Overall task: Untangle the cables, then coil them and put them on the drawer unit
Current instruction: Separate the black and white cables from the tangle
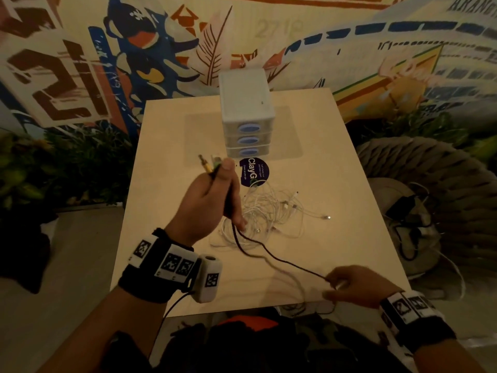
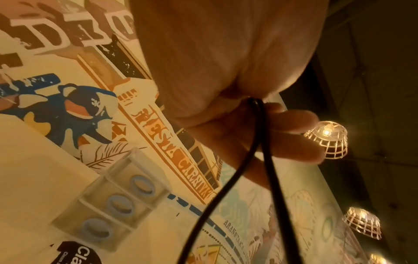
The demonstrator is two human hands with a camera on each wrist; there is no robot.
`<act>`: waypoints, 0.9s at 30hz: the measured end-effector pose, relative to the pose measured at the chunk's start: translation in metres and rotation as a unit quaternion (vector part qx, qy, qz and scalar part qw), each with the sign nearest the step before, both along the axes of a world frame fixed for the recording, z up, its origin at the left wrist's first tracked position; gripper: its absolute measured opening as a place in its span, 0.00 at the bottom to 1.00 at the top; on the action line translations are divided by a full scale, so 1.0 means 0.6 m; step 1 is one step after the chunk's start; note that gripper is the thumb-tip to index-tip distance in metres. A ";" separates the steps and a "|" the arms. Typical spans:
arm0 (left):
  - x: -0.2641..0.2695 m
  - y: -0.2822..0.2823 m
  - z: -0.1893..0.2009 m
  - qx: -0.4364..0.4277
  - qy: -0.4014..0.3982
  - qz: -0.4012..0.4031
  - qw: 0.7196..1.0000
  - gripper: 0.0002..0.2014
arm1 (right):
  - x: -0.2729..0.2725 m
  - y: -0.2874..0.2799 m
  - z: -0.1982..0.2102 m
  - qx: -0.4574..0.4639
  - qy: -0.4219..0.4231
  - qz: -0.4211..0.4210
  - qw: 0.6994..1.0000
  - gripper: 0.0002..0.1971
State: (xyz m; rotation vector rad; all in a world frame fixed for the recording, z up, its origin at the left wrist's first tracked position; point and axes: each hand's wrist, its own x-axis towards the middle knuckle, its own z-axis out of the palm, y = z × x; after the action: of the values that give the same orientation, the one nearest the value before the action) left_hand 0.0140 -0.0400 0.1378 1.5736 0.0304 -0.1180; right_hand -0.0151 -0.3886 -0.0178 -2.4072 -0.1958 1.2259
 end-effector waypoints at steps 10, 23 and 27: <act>0.003 -0.078 -0.021 0.062 0.034 -0.059 0.996 0.20 | 0.121 0.191 0.319 0.366 -0.372 0.095 0.848 0.28; -0.007 -0.027 -0.048 -0.028 0.065 -0.032 0.997 0.11 | 0.108 0.313 0.240 0.417 -0.354 0.029 0.836 0.33; 0.015 -0.013 -0.054 -0.117 0.031 0.037 0.992 0.16 | 0.099 0.314 0.166 0.441 -0.158 -0.100 0.878 0.48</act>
State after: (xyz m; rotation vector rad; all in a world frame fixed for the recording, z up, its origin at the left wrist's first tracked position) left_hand 0.0227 -0.0479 0.1052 1.3317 0.1189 -0.1088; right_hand 0.0445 -0.2002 0.0817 -1.7219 -0.4722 0.4579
